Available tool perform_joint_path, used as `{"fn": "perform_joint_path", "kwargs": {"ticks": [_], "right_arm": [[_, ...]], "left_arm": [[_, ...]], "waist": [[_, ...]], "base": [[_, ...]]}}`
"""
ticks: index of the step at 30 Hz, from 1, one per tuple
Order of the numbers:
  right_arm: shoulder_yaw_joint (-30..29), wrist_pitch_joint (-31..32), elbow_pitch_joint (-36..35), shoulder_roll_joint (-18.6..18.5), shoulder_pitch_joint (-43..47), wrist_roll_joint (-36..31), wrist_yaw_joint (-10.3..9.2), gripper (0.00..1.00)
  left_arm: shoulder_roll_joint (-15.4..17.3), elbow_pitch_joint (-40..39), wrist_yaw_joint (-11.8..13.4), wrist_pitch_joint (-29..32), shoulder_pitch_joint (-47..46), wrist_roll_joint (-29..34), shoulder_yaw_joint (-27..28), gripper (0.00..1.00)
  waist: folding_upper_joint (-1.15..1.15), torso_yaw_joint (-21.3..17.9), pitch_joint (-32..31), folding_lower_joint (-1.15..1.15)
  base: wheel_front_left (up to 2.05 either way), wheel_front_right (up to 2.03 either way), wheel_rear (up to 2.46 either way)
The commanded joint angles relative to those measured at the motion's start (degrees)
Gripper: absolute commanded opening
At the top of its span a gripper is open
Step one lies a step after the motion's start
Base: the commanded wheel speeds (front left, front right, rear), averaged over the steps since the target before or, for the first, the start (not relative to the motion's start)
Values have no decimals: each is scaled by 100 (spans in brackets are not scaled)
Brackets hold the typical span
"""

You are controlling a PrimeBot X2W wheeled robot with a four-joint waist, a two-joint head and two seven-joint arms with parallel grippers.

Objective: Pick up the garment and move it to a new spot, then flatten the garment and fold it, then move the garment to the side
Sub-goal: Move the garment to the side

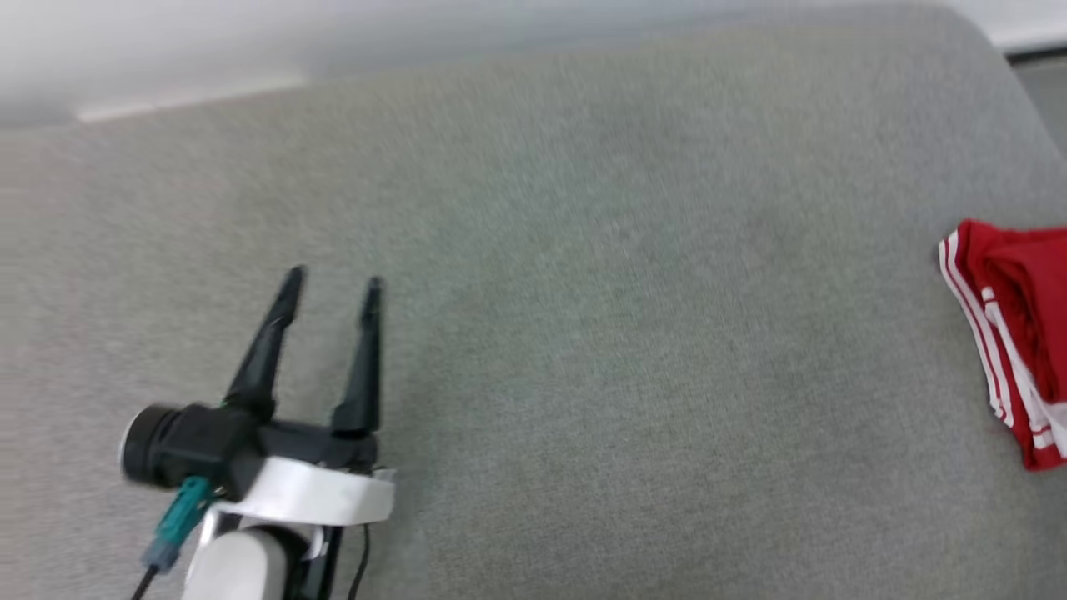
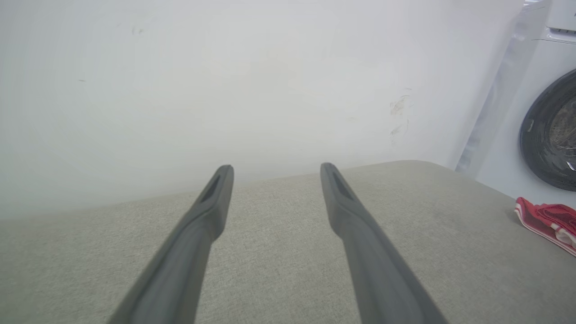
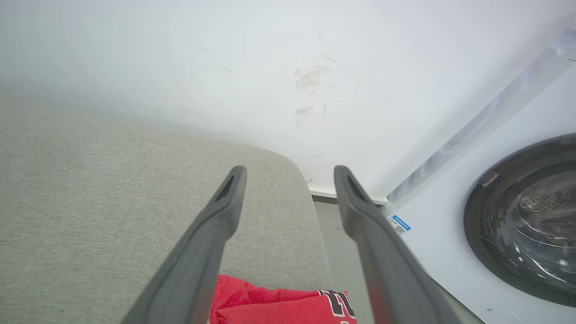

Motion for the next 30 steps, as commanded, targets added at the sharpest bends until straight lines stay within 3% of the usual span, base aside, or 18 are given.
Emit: {"fn": "perform_joint_path", "kwargs": {"ticks": [1,11,17,25,30], "right_arm": [[-60,-138,-215,157,237,64,-5,100],[-751,-786,-1692,1545,1851,252,-4,100],[-768,-1202,-2151,2364,2763,145,-4,100],[-669,-1554,-2247,2981,3402,81,-4,100],[-622,-1644,-2194,3142,3547,-77,-4,100]], "left_arm": [[-44,-17,9,-11,172,-27,174,100],[-332,42,-28,-12,819,-78,881,100],[-417,208,-78,-12,1089,-66,983,100],[-456,414,-148,-12,1343,-20,985,100],[-478,438,-191,-12,1409,-80,928,100]], "waist": [[0,222,-465,0],[0,632,-1122,0],[0,823,-1333,0],[0,899,-1458,0],[0,898,-1500,0]], "base": [[0,0,0],[0,0,0],[0,0,0],[0,0,0],[0,0,0]]}}
